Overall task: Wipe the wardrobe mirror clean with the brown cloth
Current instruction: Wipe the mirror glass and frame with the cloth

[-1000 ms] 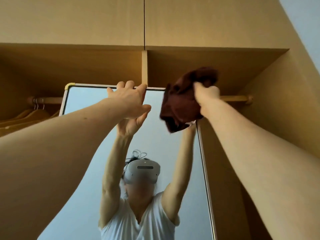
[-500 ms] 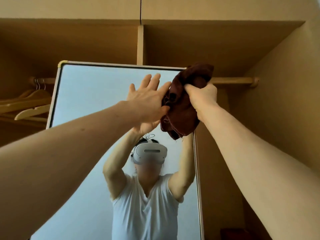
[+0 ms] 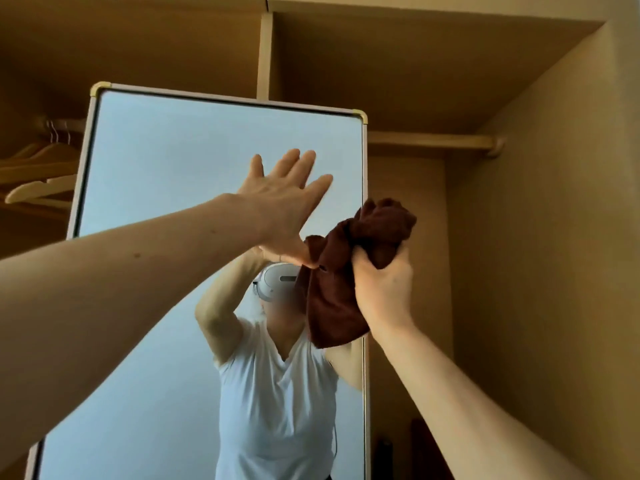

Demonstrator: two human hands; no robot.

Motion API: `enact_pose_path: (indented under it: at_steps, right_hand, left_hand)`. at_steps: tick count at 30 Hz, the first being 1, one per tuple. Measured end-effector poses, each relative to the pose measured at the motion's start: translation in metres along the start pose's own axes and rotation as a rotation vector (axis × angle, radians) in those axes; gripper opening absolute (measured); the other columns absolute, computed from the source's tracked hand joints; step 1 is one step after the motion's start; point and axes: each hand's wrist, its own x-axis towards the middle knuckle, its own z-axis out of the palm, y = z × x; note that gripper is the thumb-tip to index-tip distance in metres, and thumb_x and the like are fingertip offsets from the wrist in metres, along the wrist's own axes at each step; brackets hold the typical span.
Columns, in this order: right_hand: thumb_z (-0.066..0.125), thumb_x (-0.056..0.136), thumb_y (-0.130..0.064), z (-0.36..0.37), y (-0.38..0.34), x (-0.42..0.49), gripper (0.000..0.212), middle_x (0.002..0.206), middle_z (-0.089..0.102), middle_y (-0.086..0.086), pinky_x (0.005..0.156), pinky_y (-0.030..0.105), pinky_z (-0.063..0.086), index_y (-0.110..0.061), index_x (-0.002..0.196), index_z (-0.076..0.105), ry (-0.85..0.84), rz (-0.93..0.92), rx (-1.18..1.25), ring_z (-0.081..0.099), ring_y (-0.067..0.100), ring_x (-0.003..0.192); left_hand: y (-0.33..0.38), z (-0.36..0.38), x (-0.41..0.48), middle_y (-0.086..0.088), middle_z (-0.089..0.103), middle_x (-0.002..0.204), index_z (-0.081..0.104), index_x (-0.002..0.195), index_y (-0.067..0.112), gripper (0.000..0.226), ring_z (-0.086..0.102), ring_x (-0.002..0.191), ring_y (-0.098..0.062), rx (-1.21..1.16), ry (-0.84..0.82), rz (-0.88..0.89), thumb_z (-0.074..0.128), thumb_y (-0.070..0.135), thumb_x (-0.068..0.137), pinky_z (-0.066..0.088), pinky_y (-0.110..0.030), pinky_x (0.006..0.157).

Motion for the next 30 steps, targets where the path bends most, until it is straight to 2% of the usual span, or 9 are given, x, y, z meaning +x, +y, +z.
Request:
enact_pose_path:
  at_steps: [3, 7, 12, 16, 19, 21, 24, 26, 30]
  right_hand:
    - [0.069, 0.081, -0.026, 0.005, -0.017, 0.018, 0.039, 0.094, 0.058, -0.019, 0.081, 0.022, 0.045, -0.029, 0.117, 0.053, 0.015, 0.052, -0.094, 0.061, 0.009, 0.095]
    - [0.067, 0.079, -0.028, 0.023, -0.054, 0.067, 0.046, 0.11, 0.061, 0.003, 0.085, 0.032, 0.047, -0.016, 0.122, 0.052, 0.028, 0.073, -0.263, 0.06, 0.026, 0.104]
    - [0.066, 0.083, -0.026, 0.017, -0.027, 0.025, 0.044, 0.107, 0.061, 0.0, 0.085, 0.023, 0.042, -0.015, 0.124, 0.052, 0.104, 0.031, -0.205, 0.059, 0.018, 0.105]
    - [0.067, 0.085, -0.022, -0.026, 0.025, -0.084, 0.043, 0.109, 0.058, -0.019, 0.084, -0.003, 0.033, -0.019, 0.126, 0.053, 0.042, 0.067, -0.166, 0.053, -0.008, 0.098]
    - [0.067, 0.084, -0.028, -0.058, 0.049, -0.153, 0.028, 0.1, 0.067, -0.02, 0.089, 0.012, 0.046, -0.032, 0.111, 0.058, -0.098, 0.241, -0.151, 0.061, -0.006, 0.096]
    - [0.068, 0.084, -0.027, -0.063, 0.049, -0.159, 0.025, 0.098, 0.067, -0.017, 0.08, 0.007, 0.047, -0.036, 0.105, 0.058, -0.115, 0.306, -0.138, 0.062, -0.006, 0.093]
    - [0.066, 0.086, -0.022, -0.048, 0.031, -0.116, 0.022, 0.096, 0.06, -0.017, 0.071, 0.006, 0.039, -0.029, 0.104, 0.056, -0.08, 0.266, -0.222, 0.059, 0.005, 0.095]
    - [0.065, 0.086, -0.022, -0.032, 0.011, -0.072, 0.028, 0.101, 0.06, -0.008, 0.077, 0.013, 0.037, -0.023, 0.114, 0.058, -0.051, 0.225, -0.257, 0.055, 0.009, 0.096]
    - [0.064, 0.084, -0.029, -0.01, -0.008, -0.031, 0.04, 0.108, 0.065, -0.003, 0.09, 0.033, 0.047, -0.02, 0.121, 0.055, -0.007, 0.174, -0.225, 0.061, 0.016, 0.101]
  left_hand:
    - [0.011, 0.0, -0.009, -0.008, -0.013, 0.157, -0.003, 0.149, 0.027, 0.123, -0.011, 0.145, -0.032, 0.044, -0.053, 0.06, 0.07, 0.07, 0.062, 0.022, -0.06, 0.108]
    - [0.013, -0.004, -0.011, -0.01, -0.021, 0.157, -0.013, 0.149, 0.017, 0.136, -0.016, 0.145, -0.031, 0.13, -0.117, 0.032, 0.076, 0.066, 0.059, 0.023, -0.056, 0.111]
    - [0.012, 0.0, -0.018, -0.006, -0.018, 0.158, -0.01, 0.15, 0.015, 0.132, -0.014, 0.146, -0.028, 0.118, -0.104, 0.021, 0.073, 0.068, 0.062, 0.025, -0.057, 0.109]
    - [0.013, 0.004, -0.027, -0.004, -0.016, 0.158, -0.005, 0.15, 0.016, 0.122, -0.012, 0.146, -0.027, 0.089, -0.089, 0.006, 0.071, 0.065, 0.067, 0.028, -0.06, 0.106]
    - [0.013, 0.004, -0.031, -0.005, -0.017, 0.158, -0.008, 0.15, 0.016, 0.12, -0.013, 0.146, -0.028, 0.081, -0.099, -0.008, 0.069, 0.064, 0.071, 0.027, -0.06, 0.107]
    - [0.017, 0.003, -0.032, -0.006, -0.015, 0.158, -0.006, 0.15, 0.015, 0.119, -0.011, 0.146, -0.029, 0.094, -0.104, -0.018, 0.07, 0.062, 0.072, 0.029, -0.059, 0.106]
    - [0.027, 0.0, -0.032, -0.011, -0.004, 0.156, 0.003, 0.148, 0.011, 0.105, -0.001, 0.145, -0.029, 0.136, -0.084, -0.045, 0.07, 0.05, 0.077, 0.03, -0.058, 0.104]
    - [0.04, 0.003, -0.037, -0.013, 0.0, 0.155, 0.009, 0.147, 0.012, 0.09, 0.002, 0.144, -0.03, 0.149, -0.07, -0.011, 0.066, 0.037, 0.083, 0.028, -0.059, 0.103]
    - [0.064, 0.024, -0.051, -0.011, -0.013, 0.157, -0.001, 0.15, 0.019, 0.09, -0.011, 0.145, -0.029, 0.049, -0.117, 0.02, 0.062, 0.027, 0.086, 0.026, -0.058, 0.105]
